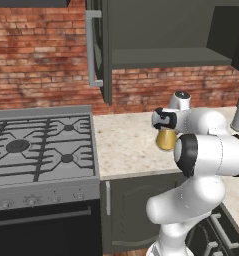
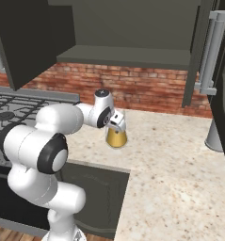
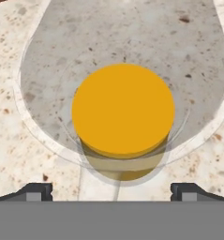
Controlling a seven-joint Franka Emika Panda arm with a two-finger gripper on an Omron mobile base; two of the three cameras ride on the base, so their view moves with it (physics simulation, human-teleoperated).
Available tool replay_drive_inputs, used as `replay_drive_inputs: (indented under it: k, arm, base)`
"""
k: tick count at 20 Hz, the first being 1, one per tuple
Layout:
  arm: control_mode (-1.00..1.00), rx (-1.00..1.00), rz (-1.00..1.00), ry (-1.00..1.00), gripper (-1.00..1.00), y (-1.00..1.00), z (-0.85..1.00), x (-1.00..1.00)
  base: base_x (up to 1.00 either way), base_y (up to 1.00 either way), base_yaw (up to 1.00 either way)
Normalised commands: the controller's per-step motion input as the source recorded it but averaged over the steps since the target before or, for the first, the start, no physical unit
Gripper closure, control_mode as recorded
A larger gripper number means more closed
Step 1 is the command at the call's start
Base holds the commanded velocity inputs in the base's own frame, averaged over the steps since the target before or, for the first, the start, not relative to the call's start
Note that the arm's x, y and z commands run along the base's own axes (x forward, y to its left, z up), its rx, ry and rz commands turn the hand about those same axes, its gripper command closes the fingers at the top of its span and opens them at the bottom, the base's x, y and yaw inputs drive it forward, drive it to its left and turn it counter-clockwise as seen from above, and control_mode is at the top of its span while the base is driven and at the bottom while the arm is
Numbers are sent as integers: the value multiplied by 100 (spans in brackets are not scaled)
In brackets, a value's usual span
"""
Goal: There is a tray on the dining counter. Grab the cup, mug, and pitcher and place them on the tray. The pitcher may be placed next to the tray if it cannot fit the tray.
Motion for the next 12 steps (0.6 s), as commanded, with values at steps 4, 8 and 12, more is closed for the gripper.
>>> replay_drive_inputs:
  k: [4, 8, 12]
  arm:
    - [-100, 0, 0, 0, -100, 0, -5, 0]
    - [-100, 0, 0, 0, -100, 0, -4, 0]
    - [-100, 0, 0, 0, -100, 1, -9, 0]
  base:
    - [0, 0, 0]
    - [0, 0, 0]
    - [0, 0, 0]
